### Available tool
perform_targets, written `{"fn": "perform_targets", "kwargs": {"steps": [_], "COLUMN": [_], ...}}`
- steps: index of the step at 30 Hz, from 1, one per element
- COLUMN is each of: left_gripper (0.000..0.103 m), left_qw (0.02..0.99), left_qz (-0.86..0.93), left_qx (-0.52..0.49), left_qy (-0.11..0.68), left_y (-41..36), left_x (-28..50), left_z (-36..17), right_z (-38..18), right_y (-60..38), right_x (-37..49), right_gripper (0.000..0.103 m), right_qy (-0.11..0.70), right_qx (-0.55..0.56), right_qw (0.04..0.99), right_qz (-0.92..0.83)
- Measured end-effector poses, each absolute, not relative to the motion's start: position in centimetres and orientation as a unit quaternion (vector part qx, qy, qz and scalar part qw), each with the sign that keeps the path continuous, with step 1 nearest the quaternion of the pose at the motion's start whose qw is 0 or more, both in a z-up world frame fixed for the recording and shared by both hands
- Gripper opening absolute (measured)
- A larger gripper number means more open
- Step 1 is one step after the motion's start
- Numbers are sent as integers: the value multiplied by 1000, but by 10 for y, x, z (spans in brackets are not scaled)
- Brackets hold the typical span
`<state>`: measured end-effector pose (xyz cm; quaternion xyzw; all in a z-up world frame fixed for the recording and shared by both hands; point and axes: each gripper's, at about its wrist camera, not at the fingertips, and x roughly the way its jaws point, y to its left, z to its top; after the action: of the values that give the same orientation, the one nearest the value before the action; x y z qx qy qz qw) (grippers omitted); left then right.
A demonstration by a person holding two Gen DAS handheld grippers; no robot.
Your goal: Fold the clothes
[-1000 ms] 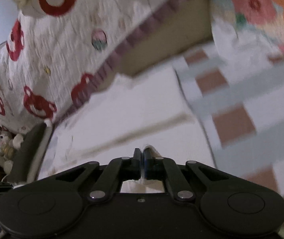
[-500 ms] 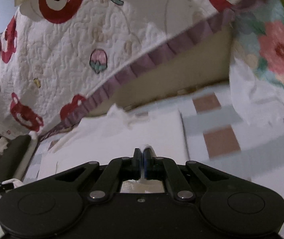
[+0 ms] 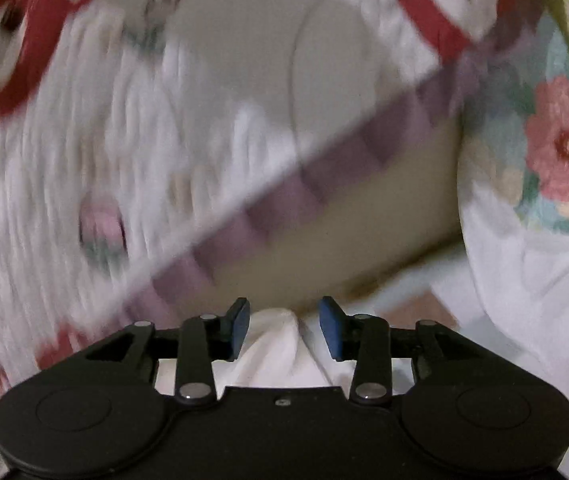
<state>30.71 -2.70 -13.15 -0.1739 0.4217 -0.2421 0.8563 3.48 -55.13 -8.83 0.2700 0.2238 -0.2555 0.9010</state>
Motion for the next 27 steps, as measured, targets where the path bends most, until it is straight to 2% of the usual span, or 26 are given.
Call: {"fn": "perform_targets", "kwargs": {"steps": [1,3,11,17,20,24,27], "left_gripper": [36,42,47,47,48,55,59], "left_qw": [854,848,833,770,728,733,739], "left_qz": [-249,-261,-280,-275,-274,-216,-156], "left_qx": [-156,-119,-207,-286,-347,-392,-451], "left_qy": [429,445,429,499,525,512,475], "left_y": [-24,-17,35,39,39,40,42], "left_x": [293,264,184,177,178,174,165], "left_z": [-136,-144,-159,-184,-193,-203,-207], "right_z": [-102,-130,-172,-184,-194,-207,-211], "right_y": [-547,-542,-533,-529,-526,-529,-532], "right_x": [24,-1,-86,-102,-103,-96,-85], "right_gripper": [44,44,45,46,51,52,52], "right_qy": [236,254,236,254,245,221,204], "right_qx": [265,263,324,376,416,462,470], "right_qw": [901,900,889,865,850,834,834], "right_qz": [-249,-237,-222,-215,-211,-204,-207]}}
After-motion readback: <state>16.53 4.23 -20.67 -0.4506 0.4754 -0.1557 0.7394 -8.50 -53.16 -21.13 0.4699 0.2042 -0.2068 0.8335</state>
